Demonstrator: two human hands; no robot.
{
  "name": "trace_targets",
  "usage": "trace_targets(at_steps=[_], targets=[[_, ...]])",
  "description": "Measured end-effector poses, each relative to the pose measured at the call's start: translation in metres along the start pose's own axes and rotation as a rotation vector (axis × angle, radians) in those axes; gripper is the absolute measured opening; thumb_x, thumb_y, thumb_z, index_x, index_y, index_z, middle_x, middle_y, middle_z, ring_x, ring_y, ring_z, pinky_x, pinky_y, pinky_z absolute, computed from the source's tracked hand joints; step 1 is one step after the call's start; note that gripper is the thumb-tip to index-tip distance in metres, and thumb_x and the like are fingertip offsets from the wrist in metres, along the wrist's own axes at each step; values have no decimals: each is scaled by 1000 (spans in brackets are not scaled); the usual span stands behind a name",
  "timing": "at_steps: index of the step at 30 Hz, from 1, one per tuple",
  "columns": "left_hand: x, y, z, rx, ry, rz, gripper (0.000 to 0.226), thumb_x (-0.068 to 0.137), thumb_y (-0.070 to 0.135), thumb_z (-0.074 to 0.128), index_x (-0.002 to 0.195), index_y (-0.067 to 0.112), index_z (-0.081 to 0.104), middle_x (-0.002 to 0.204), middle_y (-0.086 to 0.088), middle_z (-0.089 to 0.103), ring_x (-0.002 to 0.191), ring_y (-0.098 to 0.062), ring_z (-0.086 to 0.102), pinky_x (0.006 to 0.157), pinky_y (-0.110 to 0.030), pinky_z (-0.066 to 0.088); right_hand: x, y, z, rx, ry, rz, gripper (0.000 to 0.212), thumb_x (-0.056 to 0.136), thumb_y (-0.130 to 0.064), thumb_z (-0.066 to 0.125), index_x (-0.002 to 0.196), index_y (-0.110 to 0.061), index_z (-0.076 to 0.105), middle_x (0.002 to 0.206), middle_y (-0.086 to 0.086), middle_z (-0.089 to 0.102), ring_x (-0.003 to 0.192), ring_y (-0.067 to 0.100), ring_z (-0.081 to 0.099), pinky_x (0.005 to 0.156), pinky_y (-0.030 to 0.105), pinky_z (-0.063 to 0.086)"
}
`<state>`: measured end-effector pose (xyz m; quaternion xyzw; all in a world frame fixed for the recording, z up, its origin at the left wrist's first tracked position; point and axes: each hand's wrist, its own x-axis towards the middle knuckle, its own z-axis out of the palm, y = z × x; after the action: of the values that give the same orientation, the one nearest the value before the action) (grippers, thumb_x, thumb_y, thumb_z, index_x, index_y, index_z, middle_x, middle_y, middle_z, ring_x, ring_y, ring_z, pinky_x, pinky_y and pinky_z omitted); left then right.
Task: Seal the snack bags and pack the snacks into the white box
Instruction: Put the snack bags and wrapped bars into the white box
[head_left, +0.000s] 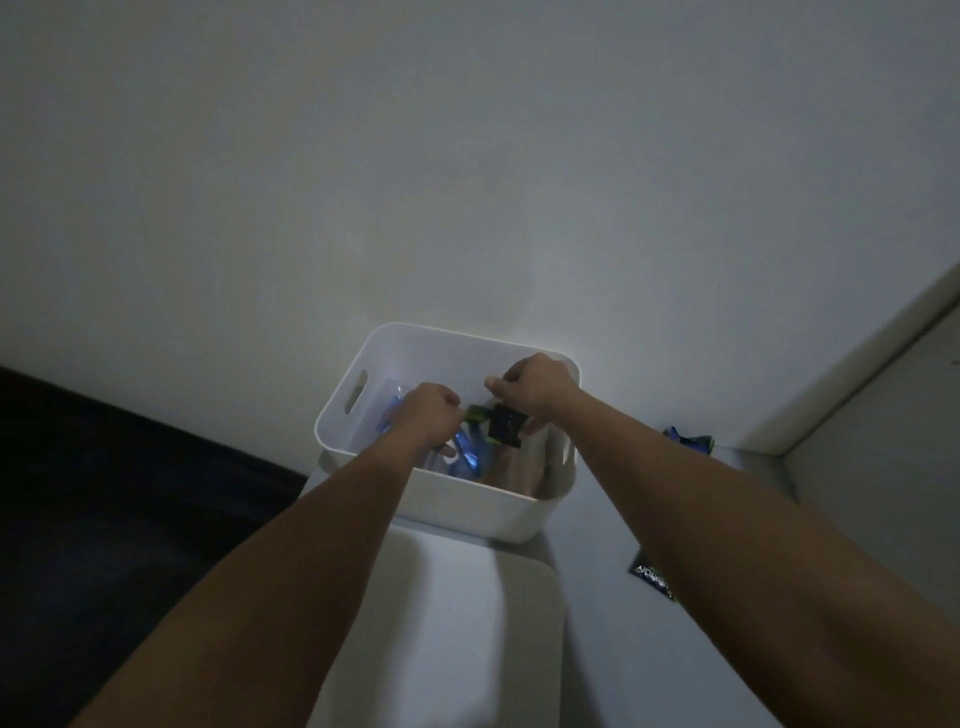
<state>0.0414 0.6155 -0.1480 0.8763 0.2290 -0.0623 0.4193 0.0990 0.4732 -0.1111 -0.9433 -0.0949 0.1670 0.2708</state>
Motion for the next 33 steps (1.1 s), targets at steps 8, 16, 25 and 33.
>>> trace_targets(at_steps=[8, 16, 25, 33], targets=[[-3, 15, 6, 17, 100, 69, 32, 82, 6, 58, 113, 9, 68, 119, -18, 66, 109, -35, 61, 98, -38, 49, -8, 27, -37, 198, 119, 26, 37, 93, -32, 54, 108, -1, 66, 99, 18, 67, 74, 38, 71, 62, 47, 61], [-36, 102, 71, -35, 126, 480, 25, 81, 9, 59, 102, 7, 73, 105, -9, 72, 99, -21, 65, 86, -18, 43, -32, 146, -104, 326, 217, 224, 19, 89, -20, 64, 98, -3, 66, 92, 18, 70, 83, 31, 71, 70, 46, 61], [-55, 128, 170, 189, -285, 513, 37, 77, 19, 73, 112, 10, 66, 106, -9, 69, 95, -22, 64, 81, -27, 49, -56, 262, -109, 220, 77, 439, 33, 85, -17, 69, 111, 1, 62, 96, 18, 66, 83, 27, 66, 67, 42, 60], [-29, 82, 245, 422, -514, 315, 117, 52, 45, 87, 145, 20, 22, 138, -8, 42, 128, -28, 43, 106, -47, 41, -35, 308, -76, 71, -58, 368, 65, 68, -32, 85, 123, -11, 57, 116, 11, 62, 91, 22, 60, 72, 32, 51]])
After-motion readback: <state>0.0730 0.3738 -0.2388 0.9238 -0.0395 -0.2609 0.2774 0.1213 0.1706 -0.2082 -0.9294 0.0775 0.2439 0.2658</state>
